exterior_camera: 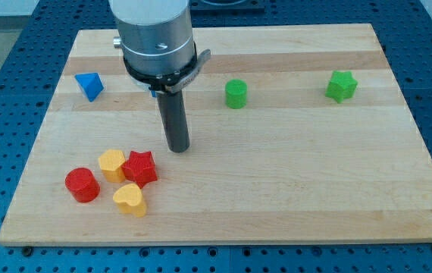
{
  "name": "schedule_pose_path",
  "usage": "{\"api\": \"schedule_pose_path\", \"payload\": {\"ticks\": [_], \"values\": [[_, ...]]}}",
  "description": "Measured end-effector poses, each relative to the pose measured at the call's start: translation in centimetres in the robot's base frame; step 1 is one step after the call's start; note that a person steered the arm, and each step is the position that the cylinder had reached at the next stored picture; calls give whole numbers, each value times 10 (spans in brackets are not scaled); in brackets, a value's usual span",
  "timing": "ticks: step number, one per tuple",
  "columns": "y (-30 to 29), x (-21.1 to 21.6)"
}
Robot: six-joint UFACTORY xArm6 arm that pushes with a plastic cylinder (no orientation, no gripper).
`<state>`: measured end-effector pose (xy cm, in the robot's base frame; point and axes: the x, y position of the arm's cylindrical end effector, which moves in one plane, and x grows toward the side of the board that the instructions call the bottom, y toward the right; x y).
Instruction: Slightly push the blue triangle downwards
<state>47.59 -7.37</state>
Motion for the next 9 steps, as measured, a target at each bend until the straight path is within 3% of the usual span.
{"api": "schedule_pose_path", "payload": {"ticks": [2,4,7,9], "values": [[-12,-16],[-69,5],[-175,-19],[-184,-30]]}}
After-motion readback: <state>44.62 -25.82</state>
